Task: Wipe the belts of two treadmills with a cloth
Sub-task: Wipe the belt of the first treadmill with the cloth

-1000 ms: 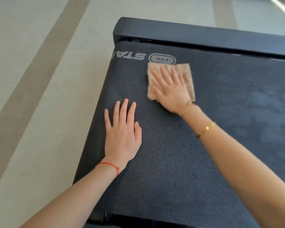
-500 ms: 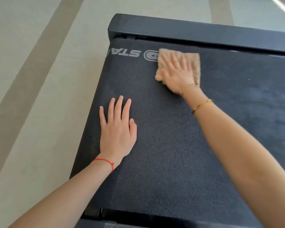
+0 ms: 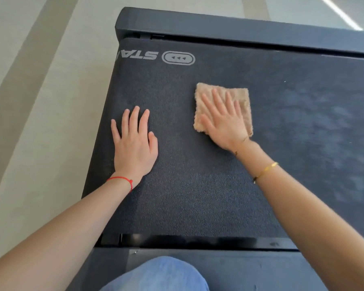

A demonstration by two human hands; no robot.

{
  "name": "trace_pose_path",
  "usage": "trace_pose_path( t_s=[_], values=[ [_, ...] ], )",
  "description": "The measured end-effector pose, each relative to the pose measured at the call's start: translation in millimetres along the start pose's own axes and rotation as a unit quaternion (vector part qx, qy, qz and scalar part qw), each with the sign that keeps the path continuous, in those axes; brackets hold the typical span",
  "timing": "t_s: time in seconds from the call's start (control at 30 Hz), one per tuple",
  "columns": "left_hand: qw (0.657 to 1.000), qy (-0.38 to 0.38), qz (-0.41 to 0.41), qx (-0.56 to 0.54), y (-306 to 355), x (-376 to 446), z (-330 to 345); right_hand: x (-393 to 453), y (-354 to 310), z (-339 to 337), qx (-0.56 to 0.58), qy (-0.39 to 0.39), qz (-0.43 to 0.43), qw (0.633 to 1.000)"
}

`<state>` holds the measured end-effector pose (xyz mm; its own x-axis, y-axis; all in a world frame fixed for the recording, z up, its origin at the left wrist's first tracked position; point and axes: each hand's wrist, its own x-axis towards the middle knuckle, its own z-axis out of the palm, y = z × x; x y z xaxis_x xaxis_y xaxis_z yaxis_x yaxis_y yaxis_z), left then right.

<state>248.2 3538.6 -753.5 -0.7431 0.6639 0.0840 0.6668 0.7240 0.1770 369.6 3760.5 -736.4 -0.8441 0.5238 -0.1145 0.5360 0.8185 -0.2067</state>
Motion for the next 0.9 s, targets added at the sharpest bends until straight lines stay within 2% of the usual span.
trace_pose_path(
  t_s=[0.13,0.23,0.3,0.43,0.5,0.63,0.73,0.83,0.9],
  values=[
    [1.000,0.009,0.004,-0.011,2,-2,-2,-97,-41,26,-0.012,0.003,-0.120,0.993],
    [1.000,0.010,0.007,-0.014,1,-2,-3,-133,-33,29,-0.023,-0.013,-0.155,0.988],
    [1.000,0.007,0.006,-0.016,0,-2,-3,-126,-9,21,-0.020,-0.006,-0.107,0.994],
    [1.000,0.009,0.006,-0.020,1,-2,-3,-93,25,0,0.013,-0.013,0.070,0.997],
    [1.000,0.011,0.007,-0.017,2,-2,-3,-98,11,4,0.001,-0.021,0.059,0.998],
    [1.000,0.011,0.004,-0.022,3,-4,-3,-155,-37,26,-0.025,-0.019,-0.087,0.996],
    [1.000,0.010,0.012,-0.023,6,-8,-3,-186,-46,34,-0.022,-0.018,-0.142,0.989],
    [1.000,-0.006,0.010,-0.027,11,-16,-6,-199,-22,26,-0.017,-0.020,-0.130,0.991],
    [0.999,-0.019,0.021,-0.030,18,-25,-9,-201,10,18,-0.024,-0.006,-0.053,0.998]
  ],
)
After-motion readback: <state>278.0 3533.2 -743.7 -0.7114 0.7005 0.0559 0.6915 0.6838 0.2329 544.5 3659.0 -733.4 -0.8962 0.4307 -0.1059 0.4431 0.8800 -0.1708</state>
